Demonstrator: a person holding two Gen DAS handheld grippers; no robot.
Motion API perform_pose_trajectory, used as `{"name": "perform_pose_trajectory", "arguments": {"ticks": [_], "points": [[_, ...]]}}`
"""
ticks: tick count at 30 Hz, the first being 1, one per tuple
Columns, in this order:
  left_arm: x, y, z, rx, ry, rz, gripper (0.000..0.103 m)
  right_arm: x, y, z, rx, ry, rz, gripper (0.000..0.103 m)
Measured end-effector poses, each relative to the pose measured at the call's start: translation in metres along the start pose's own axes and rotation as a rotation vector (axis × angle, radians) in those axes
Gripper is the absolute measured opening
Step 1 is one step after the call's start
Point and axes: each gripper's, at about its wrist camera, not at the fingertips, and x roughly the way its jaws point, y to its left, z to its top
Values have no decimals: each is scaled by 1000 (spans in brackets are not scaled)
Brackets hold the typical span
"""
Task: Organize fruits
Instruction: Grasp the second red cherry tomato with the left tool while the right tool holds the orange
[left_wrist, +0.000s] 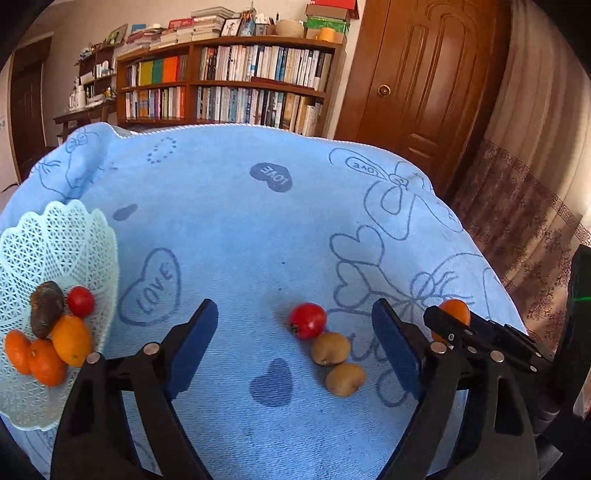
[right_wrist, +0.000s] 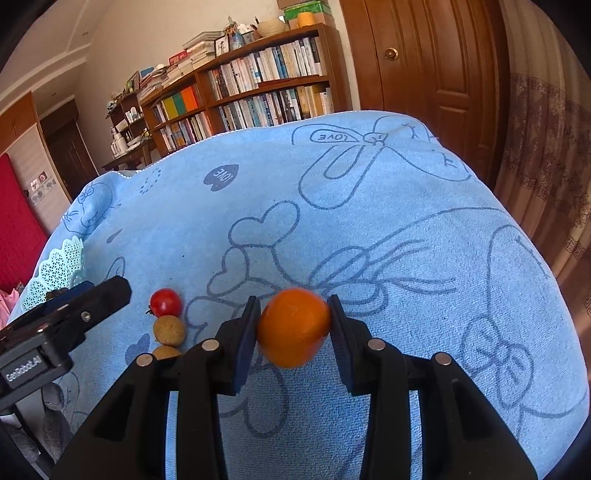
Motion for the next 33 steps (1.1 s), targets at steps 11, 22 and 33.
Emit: {"name": "perform_pose_trajectory", "arguments": {"ticks": [11, 22, 33], "points": [[56, 2, 1, -64, 159, -66, 46, 2, -4, 0, 12, 10, 11, 38], [53, -3, -3, -12, 127, -40, 29, 2, -2, 0, 13, 9, 13, 38], [13, 7, -1, -30, 10, 10, 29, 1, -1, -1, 13, -4, 18, 38]]}}
